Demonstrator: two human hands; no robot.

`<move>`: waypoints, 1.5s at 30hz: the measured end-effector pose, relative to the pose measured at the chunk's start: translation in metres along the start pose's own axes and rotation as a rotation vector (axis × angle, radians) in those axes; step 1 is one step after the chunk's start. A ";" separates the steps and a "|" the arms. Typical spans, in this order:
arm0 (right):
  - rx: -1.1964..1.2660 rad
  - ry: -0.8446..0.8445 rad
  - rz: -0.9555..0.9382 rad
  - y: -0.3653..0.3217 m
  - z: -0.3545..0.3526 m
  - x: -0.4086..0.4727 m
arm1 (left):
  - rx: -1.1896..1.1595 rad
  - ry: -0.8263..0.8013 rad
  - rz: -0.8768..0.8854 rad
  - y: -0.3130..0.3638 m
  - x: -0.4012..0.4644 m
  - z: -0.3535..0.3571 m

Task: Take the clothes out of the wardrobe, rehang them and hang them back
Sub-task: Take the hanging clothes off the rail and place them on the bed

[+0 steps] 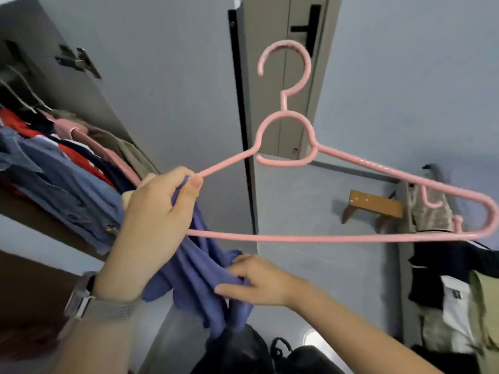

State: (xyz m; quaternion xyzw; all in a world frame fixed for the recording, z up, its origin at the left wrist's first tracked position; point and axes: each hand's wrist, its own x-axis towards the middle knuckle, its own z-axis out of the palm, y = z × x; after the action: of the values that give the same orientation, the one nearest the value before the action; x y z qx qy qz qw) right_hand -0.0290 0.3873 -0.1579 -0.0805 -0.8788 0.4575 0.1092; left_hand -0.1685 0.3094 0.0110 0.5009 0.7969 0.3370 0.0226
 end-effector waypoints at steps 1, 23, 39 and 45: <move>-0.096 -0.034 0.054 0.017 -0.007 -0.020 | 0.004 -0.015 0.031 0.006 0.003 0.004; -0.705 0.463 0.635 -0.098 -0.176 -0.292 | -0.172 -0.250 0.450 0.058 0.067 0.143; -0.918 1.075 0.877 -0.180 -0.153 -0.432 | -0.324 -0.598 1.023 0.239 0.008 0.264; -0.539 1.148 1.143 -0.136 -0.191 -0.455 | -0.360 -0.609 1.079 0.333 -0.012 0.295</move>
State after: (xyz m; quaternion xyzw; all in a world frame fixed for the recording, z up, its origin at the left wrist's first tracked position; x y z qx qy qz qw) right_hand 0.4539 0.3507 0.0068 -0.7542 -0.5904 0.1060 0.2672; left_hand 0.2085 0.5418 -0.0334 0.8928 0.3218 0.2724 0.1587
